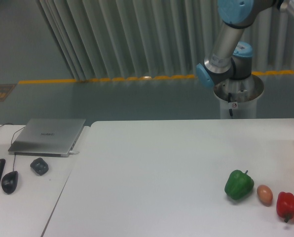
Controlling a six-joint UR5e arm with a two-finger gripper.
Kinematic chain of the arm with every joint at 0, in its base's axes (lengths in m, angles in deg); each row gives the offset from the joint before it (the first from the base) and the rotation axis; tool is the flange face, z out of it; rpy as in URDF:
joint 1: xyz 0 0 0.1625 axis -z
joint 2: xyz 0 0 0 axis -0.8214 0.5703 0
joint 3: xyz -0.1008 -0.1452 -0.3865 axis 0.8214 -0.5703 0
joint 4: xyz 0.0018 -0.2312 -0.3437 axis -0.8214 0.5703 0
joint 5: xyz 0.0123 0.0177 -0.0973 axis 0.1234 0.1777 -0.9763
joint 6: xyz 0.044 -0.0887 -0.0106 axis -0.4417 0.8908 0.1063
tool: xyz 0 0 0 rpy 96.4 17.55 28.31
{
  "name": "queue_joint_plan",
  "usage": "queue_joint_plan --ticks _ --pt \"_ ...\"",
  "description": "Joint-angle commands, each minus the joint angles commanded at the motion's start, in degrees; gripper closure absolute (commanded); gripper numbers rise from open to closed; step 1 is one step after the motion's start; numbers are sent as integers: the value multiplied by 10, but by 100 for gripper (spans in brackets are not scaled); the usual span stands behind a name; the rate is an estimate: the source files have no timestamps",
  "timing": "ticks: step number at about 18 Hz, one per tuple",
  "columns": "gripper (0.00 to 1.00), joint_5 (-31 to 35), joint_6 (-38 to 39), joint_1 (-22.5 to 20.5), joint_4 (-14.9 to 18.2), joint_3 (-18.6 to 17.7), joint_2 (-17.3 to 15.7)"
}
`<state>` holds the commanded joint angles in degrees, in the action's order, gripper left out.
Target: Place the triangular bread on the table
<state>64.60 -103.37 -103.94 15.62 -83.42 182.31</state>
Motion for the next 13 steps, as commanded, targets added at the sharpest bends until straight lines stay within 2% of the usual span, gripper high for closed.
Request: queue_joint_plan --ticks 2,3,4,6,8,9,10,13 --pt "19 1 -3 1 2 0 -1" --pt "35 2 -2 1 6 0 -2" --pt "45 2 -2 1 15 0 -3" --pt "60 3 -1 3 20 3 -4" --pt "74 2 -1 4 40 7 -6" --pt "92 1 -1 4 49 10 -7" --pt "100 1 0 4 55 10 -8" --pt "100 1 0 4 69 16 -10"
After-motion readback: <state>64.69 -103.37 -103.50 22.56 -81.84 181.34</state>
